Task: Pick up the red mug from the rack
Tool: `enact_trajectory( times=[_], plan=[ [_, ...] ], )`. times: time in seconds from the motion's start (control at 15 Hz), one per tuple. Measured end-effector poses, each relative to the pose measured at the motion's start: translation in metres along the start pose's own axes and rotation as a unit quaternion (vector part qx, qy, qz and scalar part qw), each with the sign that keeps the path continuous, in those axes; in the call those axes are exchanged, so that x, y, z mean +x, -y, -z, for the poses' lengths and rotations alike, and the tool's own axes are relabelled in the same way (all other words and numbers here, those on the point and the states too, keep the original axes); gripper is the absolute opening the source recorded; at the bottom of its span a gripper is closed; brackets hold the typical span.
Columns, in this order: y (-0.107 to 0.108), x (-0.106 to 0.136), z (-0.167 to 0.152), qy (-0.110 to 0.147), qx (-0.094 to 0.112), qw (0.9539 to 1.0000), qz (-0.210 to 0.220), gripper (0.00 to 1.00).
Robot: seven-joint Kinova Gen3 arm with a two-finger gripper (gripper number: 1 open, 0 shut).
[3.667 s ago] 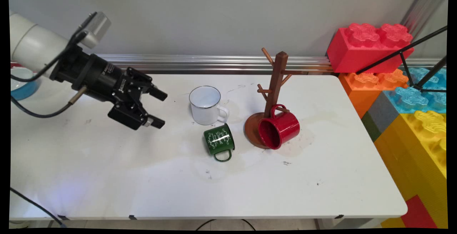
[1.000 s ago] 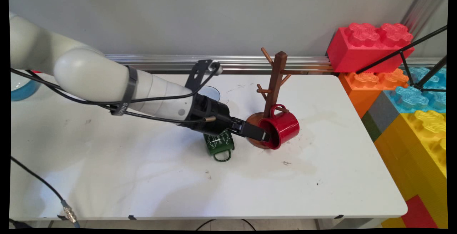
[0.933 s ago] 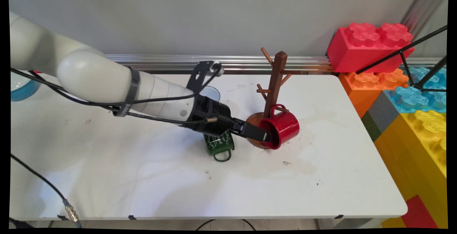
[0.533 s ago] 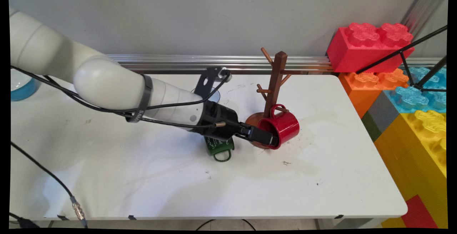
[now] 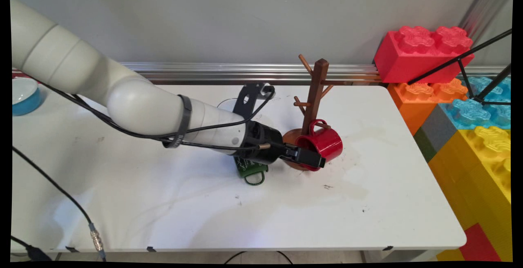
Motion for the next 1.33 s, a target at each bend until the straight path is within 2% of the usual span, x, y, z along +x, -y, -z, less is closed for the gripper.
enact_trajectory(
  times=[0.53, 1.33],
  plan=[
    [-0.008, -0.004, -0.028, 0.001, -0.001, 0.9998, 0.021, 1.0],
    [-0.012, 0.008, -0.066, -0.033, 0.004, 0.9982, 0.05, 1.0]
  ],
)
